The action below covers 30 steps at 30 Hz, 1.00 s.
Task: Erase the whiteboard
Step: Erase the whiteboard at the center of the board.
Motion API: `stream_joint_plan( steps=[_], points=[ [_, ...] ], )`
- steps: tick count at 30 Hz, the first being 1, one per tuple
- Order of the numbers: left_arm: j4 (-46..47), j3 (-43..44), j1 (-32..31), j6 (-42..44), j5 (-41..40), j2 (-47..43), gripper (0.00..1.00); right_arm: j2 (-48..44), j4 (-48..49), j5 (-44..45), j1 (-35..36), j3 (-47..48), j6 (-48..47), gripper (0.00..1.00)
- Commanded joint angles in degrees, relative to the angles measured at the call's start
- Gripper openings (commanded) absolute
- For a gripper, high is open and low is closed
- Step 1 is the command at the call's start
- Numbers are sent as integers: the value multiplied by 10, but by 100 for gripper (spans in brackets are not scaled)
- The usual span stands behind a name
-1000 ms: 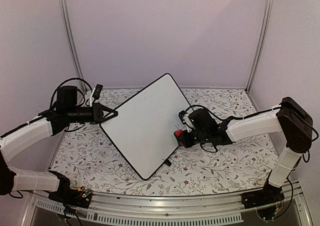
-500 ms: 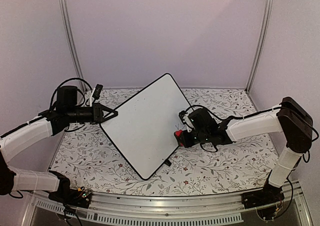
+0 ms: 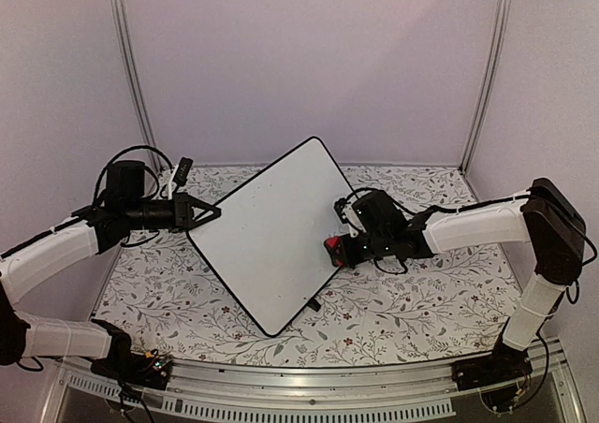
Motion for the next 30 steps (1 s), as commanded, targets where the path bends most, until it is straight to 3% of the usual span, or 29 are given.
stream_joint_plan(
  steps=[1,20,30],
  points=[
    [7,-10,-10,26,55,-2,0,15,2,-5,-13,26,8,0],
    [7,-10,-10,26,55,-1,0,29,18,-60,-61,53,27,0],
    [6,-10,-8,26,54,-1,0,27,42,-92,-61,7,44,0]
  ],
)
